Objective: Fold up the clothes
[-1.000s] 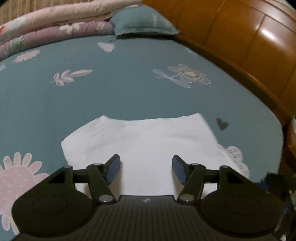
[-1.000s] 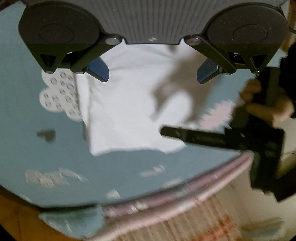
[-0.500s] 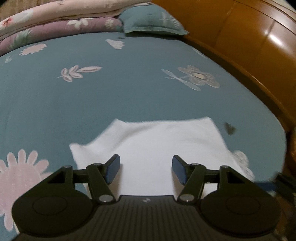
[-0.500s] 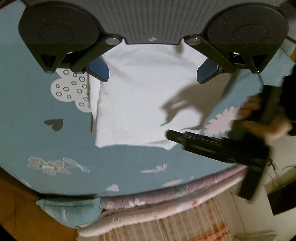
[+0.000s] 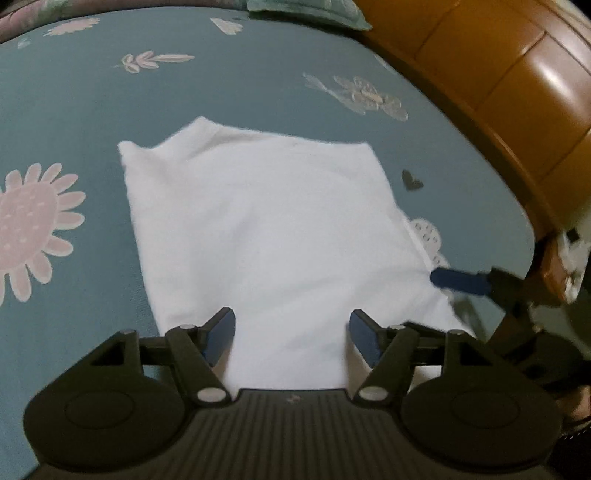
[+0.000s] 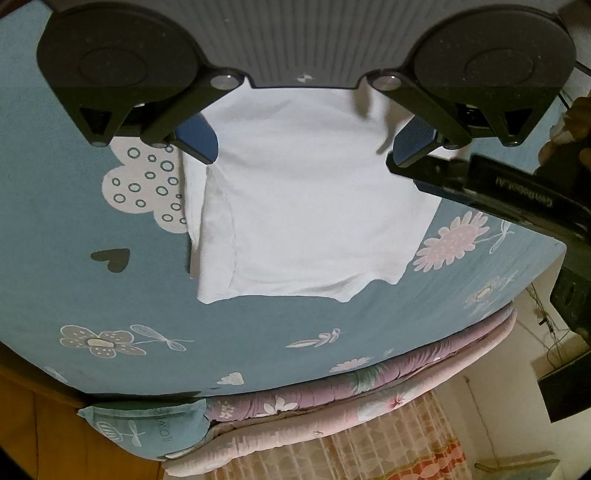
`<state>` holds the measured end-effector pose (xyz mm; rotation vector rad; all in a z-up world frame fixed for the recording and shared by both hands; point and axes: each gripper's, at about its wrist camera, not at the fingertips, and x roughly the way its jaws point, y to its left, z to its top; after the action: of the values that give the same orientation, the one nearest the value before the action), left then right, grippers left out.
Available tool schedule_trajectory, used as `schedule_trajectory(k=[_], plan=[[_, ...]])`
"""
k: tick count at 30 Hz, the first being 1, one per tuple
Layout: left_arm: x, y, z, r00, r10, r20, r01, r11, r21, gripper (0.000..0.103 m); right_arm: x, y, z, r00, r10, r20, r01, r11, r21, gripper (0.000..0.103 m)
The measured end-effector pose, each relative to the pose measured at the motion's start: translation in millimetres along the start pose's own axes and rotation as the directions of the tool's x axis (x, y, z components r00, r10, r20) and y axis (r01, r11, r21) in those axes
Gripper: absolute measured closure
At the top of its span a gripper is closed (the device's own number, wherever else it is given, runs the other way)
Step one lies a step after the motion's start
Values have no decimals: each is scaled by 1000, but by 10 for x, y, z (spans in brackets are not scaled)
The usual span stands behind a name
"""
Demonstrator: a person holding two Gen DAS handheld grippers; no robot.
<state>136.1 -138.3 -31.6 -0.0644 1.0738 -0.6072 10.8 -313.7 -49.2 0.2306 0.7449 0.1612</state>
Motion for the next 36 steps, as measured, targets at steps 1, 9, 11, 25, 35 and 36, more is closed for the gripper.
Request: schedule_trajectory(k=[1,9,11,25,35,36], plan=[[-36,-13,1,1000,-1,6,1,1000,-4,34,-22,-2,-3,1000,-17,-5,17,1000,-1,0],[-287,-25,-111,992,108,60,-110,994,25,27,-162,171,47,994,101,43,-99,995,-31,0],[-342,16,-143,989,133,66,-134,991,15,25,-95,242,23,991,130,27,-128,990,-56,0],[-589,209,-262,943,299,144,-303,953,7,17,67,389,176,998,61,23,-57,991,-119,0],[-679,499,-412,939,313,140,-309,950,-52,15,204,111,259,988,-149,-50,149,989,-19,2],[-673,522,-416,938,317,138,-312,949,-56,15,162,171,260,991,-130,-38,129,991,-36,2]])
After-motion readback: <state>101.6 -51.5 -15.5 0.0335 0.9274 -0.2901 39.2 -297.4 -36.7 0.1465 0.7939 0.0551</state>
